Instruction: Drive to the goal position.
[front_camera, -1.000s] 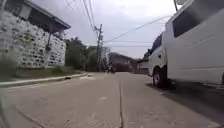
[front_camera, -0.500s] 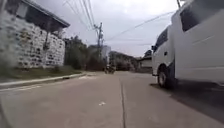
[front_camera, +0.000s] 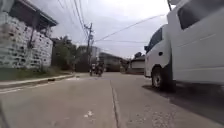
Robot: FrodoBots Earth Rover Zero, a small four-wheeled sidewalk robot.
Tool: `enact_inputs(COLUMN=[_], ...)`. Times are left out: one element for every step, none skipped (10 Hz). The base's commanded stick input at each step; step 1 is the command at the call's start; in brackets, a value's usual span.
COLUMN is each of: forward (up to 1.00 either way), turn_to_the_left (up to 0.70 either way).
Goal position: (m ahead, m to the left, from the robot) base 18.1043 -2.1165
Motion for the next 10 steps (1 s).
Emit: enact_inputs(forward=[0.85, 0.85, 0.85, 0.85, 0.85, 0.85, 0.85, 0.7, 0.7, 0.7], turn_to_the_left=[0.0, 0.0, 0.0, 0.0, 0.0, 0.0, 0.0, 0.0, 0.0, 0.0])
